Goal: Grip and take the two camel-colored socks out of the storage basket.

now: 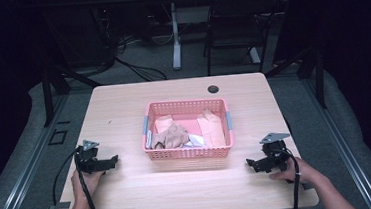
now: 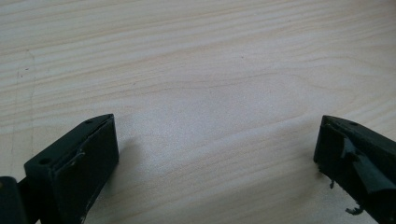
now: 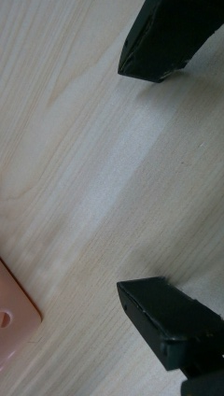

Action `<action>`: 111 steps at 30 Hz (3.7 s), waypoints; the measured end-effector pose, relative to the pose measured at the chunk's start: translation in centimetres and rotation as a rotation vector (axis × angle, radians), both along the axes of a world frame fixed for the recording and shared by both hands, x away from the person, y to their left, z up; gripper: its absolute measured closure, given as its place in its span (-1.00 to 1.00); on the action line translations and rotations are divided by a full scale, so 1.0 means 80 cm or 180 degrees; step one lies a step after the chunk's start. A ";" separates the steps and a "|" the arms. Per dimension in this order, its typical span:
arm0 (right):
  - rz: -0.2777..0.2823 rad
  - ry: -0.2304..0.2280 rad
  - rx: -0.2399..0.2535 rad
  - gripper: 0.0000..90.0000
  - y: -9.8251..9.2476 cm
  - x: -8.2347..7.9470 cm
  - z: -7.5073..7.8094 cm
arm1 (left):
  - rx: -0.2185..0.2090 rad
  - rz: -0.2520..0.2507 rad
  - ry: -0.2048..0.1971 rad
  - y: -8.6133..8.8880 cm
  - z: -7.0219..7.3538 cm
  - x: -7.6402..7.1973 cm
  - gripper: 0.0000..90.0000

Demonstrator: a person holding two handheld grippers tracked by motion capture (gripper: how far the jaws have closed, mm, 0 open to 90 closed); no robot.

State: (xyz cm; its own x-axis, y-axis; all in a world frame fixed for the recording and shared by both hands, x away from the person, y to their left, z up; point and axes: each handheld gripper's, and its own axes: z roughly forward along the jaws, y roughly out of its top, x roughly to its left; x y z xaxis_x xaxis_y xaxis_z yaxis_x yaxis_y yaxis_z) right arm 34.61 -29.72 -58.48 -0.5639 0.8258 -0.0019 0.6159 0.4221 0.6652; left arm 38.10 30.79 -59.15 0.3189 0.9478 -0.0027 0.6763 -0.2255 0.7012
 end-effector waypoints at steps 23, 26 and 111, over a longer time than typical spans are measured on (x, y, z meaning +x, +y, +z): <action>-0.0005 0.0012 -0.0001 -1.00 0.000 0.000 0.000 | 0.0123 -0.0044 0.0248 0.002 0.009 0.005 -0.97; -0.0005 0.0012 -0.0001 -1.00 0.000 0.000 0.000 | 0.0201 -0.0042 0.0385 0.004 0.017 0.005 -0.94; 0.0019 0.0014 -0.0009 -1.00 -0.001 0.000 0.000 | 0.0653 -0.1691 0.1266 -0.284 0.136 0.084 -0.45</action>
State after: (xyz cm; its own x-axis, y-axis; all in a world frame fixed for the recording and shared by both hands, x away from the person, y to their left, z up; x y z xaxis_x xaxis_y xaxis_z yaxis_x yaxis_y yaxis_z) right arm 34.57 -29.79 -58.45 -0.5689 0.8224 -0.0018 0.6162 0.4277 0.6613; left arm 44.82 8.05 -48.29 0.7518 0.6573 -0.0530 0.6343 -0.6987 0.3309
